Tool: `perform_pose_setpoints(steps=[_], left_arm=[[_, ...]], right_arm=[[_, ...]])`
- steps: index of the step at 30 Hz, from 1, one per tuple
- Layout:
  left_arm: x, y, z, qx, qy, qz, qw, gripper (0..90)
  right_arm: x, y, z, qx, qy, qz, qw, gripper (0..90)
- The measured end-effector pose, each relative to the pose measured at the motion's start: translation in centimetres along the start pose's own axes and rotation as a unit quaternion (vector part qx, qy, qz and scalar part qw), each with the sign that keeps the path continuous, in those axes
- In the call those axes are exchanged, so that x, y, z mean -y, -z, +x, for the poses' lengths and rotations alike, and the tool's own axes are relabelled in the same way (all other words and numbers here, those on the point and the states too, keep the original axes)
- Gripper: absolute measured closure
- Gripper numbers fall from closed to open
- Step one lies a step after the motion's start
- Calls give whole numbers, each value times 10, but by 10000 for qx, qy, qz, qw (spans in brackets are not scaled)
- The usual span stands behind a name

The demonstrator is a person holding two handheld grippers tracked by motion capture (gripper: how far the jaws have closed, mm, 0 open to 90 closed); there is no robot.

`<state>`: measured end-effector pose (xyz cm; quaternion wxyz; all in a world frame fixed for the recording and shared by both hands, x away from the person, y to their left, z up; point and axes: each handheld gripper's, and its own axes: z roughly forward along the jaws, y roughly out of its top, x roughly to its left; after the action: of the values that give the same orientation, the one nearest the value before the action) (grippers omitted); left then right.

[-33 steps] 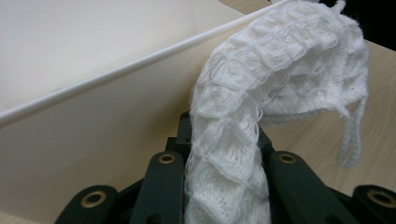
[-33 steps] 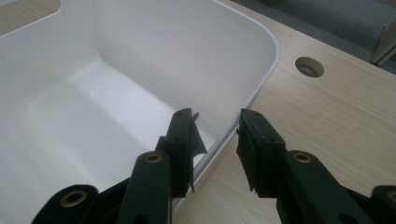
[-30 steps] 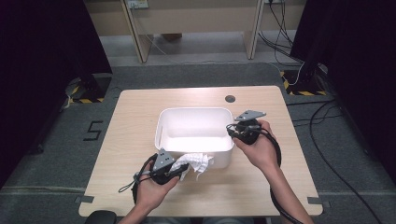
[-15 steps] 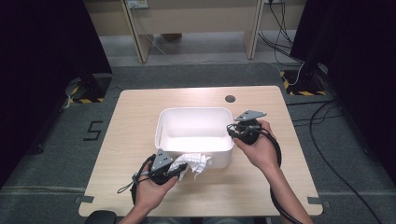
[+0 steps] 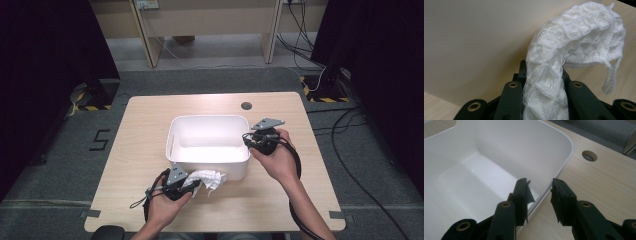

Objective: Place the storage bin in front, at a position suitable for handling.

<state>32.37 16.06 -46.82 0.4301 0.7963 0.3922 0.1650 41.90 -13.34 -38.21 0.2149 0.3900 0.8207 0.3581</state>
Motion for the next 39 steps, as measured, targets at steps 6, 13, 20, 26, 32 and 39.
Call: perform_pose_setpoints(steps=[6, 13, 20, 26, 32, 39], left_arm=[[6, -9, 1, 15, 18, 137, 9999, 739], [12, -16, 2, 17, 22, 270, 9996, 739], [16, -22, 4, 1, 44, 388, 9992, 740], [18, -22, 5, -3, 96, 418, 9991, 740], [19, -21, 8, -36, 108, 433, 9990, 740], [20, -14, 13, -101, 145, 424, 9989, 740]], right_arm=[[0, 0, 0, -4, 4, 9, 10000, 667], [0, 0, 0, -6, 3, 8, 10000, 666], [0, 0, 0, -7, -6, -2, 10000, 666], [0, 0, 0, -9, -8, -5, 10000, 666], [0, 0, 0, -11, -5, 4, 10000, 666], [0, 0, 0, -10, -3, 8, 10000, 667]])
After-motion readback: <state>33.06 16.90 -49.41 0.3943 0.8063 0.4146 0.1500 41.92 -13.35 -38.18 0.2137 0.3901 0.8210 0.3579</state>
